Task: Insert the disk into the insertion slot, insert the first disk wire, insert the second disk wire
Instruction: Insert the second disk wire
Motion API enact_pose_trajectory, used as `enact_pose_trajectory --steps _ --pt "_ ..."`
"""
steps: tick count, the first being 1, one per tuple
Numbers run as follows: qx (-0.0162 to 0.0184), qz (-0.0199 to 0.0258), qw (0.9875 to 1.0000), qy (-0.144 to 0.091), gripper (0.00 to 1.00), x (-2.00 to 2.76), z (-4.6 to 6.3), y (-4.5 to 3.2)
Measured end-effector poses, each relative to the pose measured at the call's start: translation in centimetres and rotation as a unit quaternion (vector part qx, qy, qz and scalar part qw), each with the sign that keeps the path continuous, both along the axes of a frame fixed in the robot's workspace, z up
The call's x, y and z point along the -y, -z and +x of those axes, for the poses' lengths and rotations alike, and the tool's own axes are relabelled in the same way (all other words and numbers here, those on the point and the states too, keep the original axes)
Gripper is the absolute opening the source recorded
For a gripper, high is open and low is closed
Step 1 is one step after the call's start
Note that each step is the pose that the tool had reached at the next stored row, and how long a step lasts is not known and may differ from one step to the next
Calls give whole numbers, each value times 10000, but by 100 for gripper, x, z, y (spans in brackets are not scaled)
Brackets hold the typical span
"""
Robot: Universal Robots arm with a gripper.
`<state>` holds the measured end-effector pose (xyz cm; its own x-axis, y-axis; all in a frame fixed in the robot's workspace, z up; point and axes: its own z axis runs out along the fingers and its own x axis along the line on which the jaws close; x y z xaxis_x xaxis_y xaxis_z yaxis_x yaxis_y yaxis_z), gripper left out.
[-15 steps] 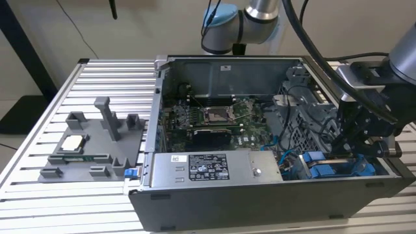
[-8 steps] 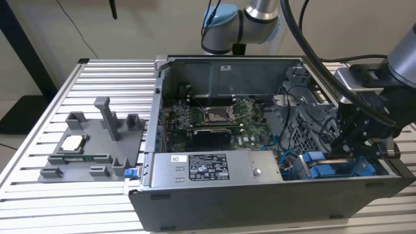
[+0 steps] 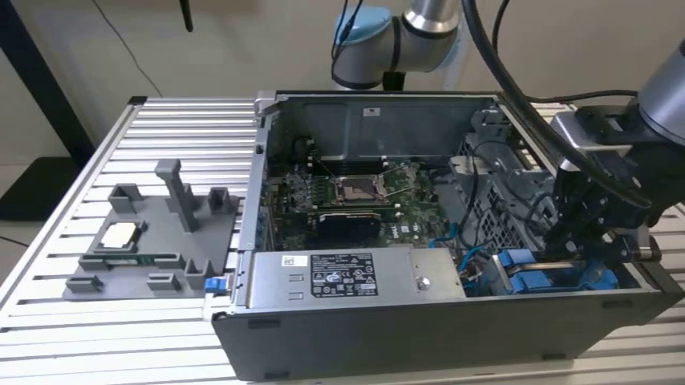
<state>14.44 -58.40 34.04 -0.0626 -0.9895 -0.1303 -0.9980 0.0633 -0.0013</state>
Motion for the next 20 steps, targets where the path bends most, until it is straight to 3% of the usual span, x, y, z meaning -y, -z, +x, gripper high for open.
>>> enact_pose_trajectory --steps 6,20 --pt "0 -4 10000 0 24 0 0 -169" --pt "0 -2 10000 0 24 0 0 -254"
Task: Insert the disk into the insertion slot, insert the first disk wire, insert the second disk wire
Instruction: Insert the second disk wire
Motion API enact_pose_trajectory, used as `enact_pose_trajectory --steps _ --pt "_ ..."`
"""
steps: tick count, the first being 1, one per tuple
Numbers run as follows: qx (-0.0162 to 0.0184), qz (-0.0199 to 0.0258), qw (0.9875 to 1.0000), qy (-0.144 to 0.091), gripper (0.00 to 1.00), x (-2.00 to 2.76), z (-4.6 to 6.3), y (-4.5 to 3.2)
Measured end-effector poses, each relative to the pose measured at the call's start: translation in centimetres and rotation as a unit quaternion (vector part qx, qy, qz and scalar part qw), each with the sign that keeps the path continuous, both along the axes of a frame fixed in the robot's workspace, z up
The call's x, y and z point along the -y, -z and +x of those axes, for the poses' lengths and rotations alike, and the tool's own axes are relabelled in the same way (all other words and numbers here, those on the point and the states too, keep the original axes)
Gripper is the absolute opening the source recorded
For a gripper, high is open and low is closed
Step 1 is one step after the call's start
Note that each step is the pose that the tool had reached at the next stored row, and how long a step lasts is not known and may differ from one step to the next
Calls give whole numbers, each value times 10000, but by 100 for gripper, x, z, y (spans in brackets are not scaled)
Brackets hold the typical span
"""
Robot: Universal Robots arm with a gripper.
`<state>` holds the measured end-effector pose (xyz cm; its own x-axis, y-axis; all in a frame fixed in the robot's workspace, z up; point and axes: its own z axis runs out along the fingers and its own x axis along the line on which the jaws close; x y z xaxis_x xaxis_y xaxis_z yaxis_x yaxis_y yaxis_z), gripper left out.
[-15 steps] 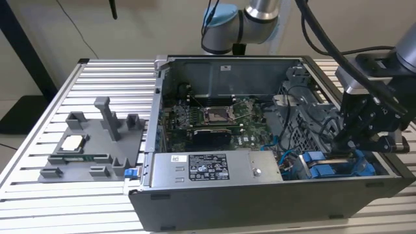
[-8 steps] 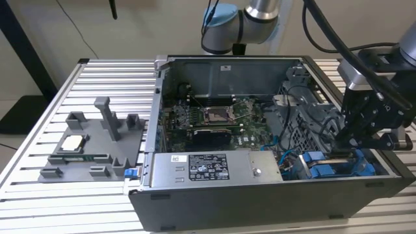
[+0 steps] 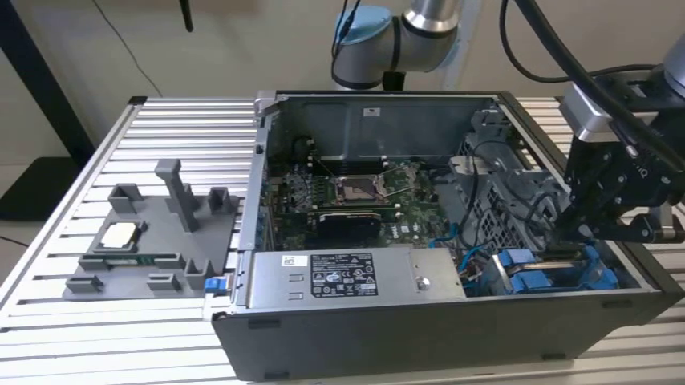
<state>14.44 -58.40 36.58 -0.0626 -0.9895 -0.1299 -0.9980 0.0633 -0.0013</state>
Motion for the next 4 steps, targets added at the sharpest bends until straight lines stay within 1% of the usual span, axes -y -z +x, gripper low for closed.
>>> enact_pose_trajectory --steps 4 --pt "0 -1 10000 0 24 0 0 -6"
